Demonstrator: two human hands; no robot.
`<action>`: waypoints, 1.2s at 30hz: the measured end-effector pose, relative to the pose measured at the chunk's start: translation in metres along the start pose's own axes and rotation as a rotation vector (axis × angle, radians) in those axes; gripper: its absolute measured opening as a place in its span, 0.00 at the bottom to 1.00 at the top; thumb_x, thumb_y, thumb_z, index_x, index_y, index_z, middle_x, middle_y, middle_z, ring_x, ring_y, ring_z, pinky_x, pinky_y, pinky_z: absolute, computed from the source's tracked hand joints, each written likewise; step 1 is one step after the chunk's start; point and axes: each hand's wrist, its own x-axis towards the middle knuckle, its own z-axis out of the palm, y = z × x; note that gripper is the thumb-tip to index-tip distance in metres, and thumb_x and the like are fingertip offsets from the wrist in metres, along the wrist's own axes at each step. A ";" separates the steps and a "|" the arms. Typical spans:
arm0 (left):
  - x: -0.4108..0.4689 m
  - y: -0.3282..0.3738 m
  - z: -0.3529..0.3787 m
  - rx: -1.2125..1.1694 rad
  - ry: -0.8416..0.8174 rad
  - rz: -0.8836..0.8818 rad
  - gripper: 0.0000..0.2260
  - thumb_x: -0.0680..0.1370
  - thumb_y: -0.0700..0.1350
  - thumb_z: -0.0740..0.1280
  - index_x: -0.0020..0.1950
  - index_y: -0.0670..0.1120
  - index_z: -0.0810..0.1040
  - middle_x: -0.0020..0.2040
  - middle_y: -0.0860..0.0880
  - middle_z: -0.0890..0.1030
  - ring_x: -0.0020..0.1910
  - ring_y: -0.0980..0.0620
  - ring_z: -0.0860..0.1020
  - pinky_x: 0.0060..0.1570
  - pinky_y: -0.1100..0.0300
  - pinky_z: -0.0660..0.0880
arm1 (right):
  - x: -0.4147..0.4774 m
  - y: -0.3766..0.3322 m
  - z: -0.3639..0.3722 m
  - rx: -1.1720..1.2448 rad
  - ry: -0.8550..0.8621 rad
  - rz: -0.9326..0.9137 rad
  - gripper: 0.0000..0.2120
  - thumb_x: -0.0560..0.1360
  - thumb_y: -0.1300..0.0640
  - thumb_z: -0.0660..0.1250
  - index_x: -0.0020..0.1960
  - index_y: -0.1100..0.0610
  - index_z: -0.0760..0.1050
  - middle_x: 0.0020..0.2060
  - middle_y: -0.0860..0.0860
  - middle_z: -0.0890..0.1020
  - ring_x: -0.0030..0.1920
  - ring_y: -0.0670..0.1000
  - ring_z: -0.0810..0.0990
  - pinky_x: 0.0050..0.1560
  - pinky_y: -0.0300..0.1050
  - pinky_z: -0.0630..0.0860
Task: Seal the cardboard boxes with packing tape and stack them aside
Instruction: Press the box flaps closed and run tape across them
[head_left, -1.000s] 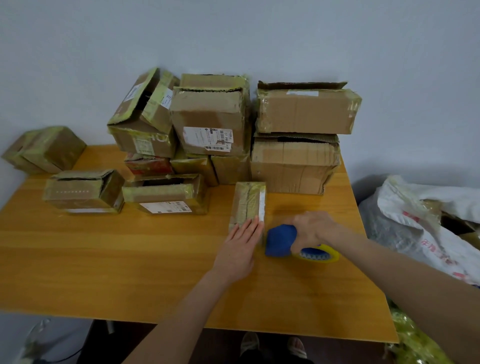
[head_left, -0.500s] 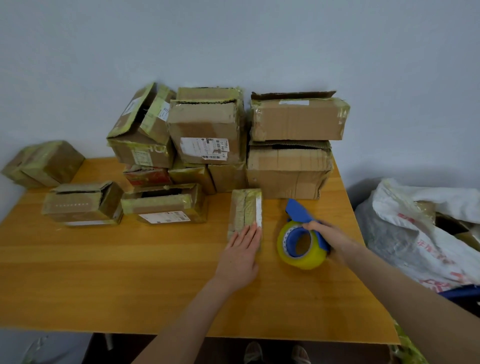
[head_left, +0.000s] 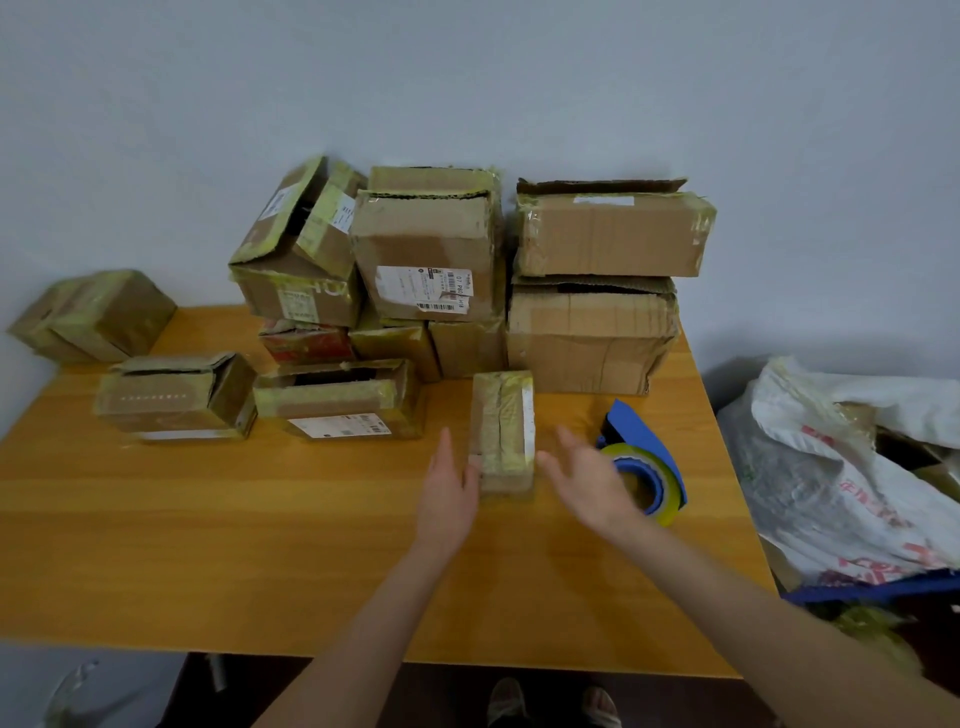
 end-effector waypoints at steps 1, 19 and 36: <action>0.003 0.003 0.004 -0.011 -0.035 -0.025 0.27 0.83 0.47 0.58 0.78 0.42 0.53 0.74 0.45 0.67 0.70 0.48 0.68 0.62 0.62 0.67 | 0.001 -0.010 0.015 0.018 -0.041 0.005 0.29 0.83 0.48 0.56 0.79 0.58 0.51 0.48 0.53 0.82 0.46 0.51 0.82 0.44 0.46 0.79; 0.004 -0.003 0.021 -0.130 -0.185 -0.108 0.15 0.83 0.44 0.56 0.68 0.41 0.70 0.57 0.43 0.79 0.51 0.48 0.77 0.47 0.59 0.73 | 0.014 -0.005 0.042 -0.020 -0.049 0.157 0.19 0.83 0.54 0.56 0.71 0.61 0.63 0.51 0.59 0.81 0.52 0.59 0.80 0.44 0.49 0.74; -0.010 -0.016 0.003 -0.315 -0.077 -0.146 0.14 0.76 0.43 0.70 0.61 0.44 0.76 0.44 0.51 0.83 0.42 0.55 0.81 0.42 0.65 0.77 | 0.000 0.018 0.023 0.121 0.038 -0.030 0.30 0.77 0.57 0.69 0.76 0.53 0.63 0.35 0.45 0.79 0.42 0.47 0.80 0.49 0.42 0.78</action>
